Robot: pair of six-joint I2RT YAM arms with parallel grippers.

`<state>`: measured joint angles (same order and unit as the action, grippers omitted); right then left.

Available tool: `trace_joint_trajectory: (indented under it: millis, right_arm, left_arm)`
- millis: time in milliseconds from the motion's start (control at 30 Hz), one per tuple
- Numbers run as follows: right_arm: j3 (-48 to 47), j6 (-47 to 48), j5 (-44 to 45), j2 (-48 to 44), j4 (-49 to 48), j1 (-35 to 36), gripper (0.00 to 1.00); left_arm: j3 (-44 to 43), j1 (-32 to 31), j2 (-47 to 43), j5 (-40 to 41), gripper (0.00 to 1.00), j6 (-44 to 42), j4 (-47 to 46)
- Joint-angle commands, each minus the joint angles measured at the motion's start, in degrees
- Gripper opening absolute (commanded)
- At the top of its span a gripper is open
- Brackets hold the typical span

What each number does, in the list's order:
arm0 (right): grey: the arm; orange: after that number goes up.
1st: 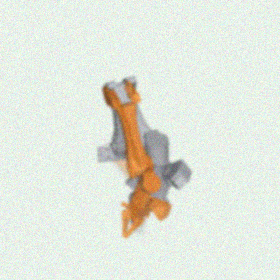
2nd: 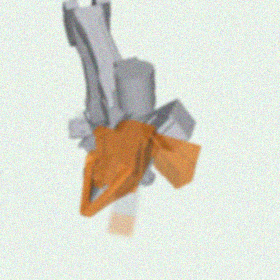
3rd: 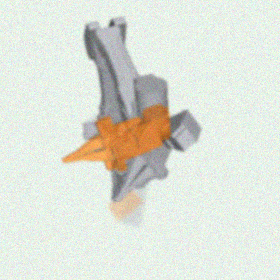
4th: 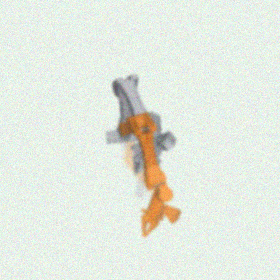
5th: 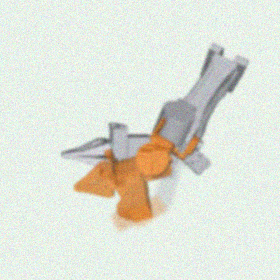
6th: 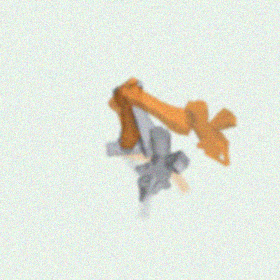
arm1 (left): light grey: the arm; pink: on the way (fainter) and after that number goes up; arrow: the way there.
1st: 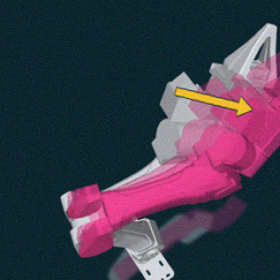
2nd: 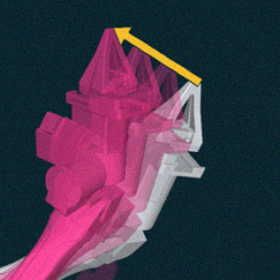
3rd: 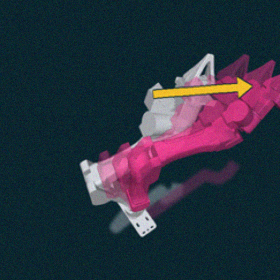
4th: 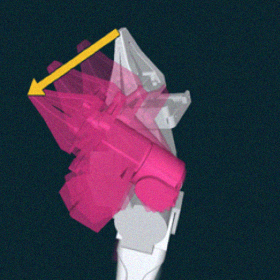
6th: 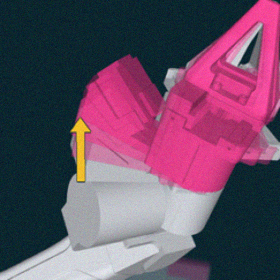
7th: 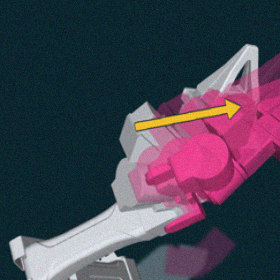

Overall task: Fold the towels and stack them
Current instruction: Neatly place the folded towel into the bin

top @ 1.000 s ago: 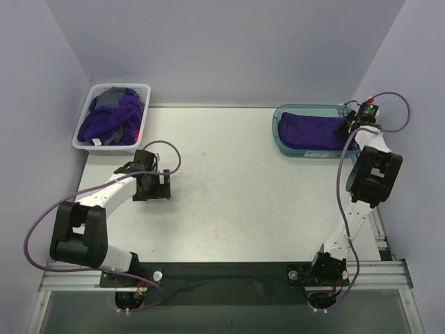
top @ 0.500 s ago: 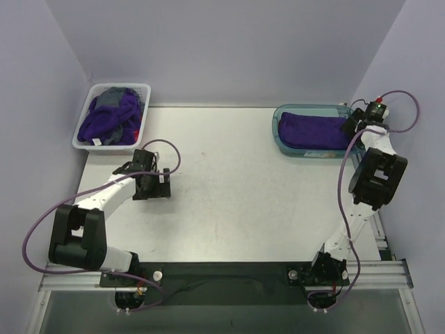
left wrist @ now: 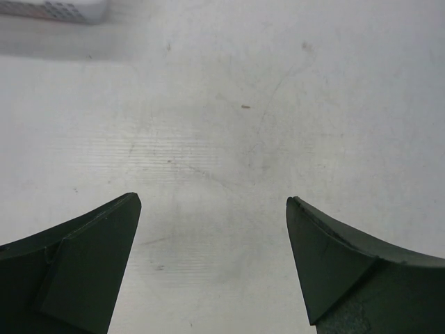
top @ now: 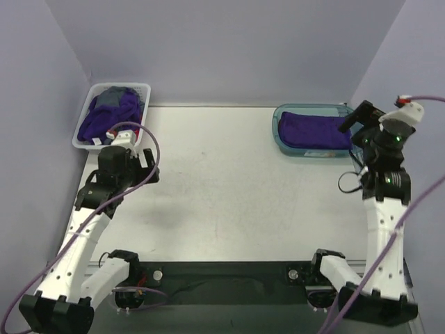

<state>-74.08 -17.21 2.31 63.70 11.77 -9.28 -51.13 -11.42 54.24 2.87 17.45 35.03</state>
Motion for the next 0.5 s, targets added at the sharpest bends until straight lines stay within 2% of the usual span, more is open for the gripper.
trace_joint_trajectory:
  millis: [0, 100, 133, 200, 367, 400, 467]
  right_arm:
    - [6.6, -2.6, 4.2, -13.5, 9.8, -0.7, 1.0]
    - [14.6, -2.4, 1.7, -28.8, 10.7, -0.7, 1.0]
    - [18.3, -1.8, 4.3, -32.5, 11.1, 0.0, 1.0]
    - [21.7, -0.5, 8.8, -42.1, 12.5, 5.7, 1.0]
    - [32.8, 5.7, 12.1, -62.7, 15.6, 8.6, 1.0]
    - [33.9, 6.7, 12.3, -65.4, 15.9, 8.7, 1.0]
    - [35.7, 8.2, 14.6, -69.6, 16.6, 8.9, 1.0]
  left_arm:
    - [-7.4, -0.3, -7.2, 3.9, 0.97, 0.5, 7.5]
    - [-11.2, -0.4, -13.1, 7.8, 0.97, 0.0, 12.0]
    - [-12.2, -0.5, -14.3, 10.2, 0.97, 0.0, 13.0]
    - [-13.4, -0.8, -16.7, 12.0, 0.97, 0.2, 15.4]
    - [-6.1, -2.4, -24.3, 16.8, 0.97, 1.3, 15.2]
    - [-5.2, -2.7, -25.7, 19.7, 0.97, 3.8, 15.1]
    - [-3.5, -3.0, -26.5, 19.7, 0.97, 4.7, 14.3]
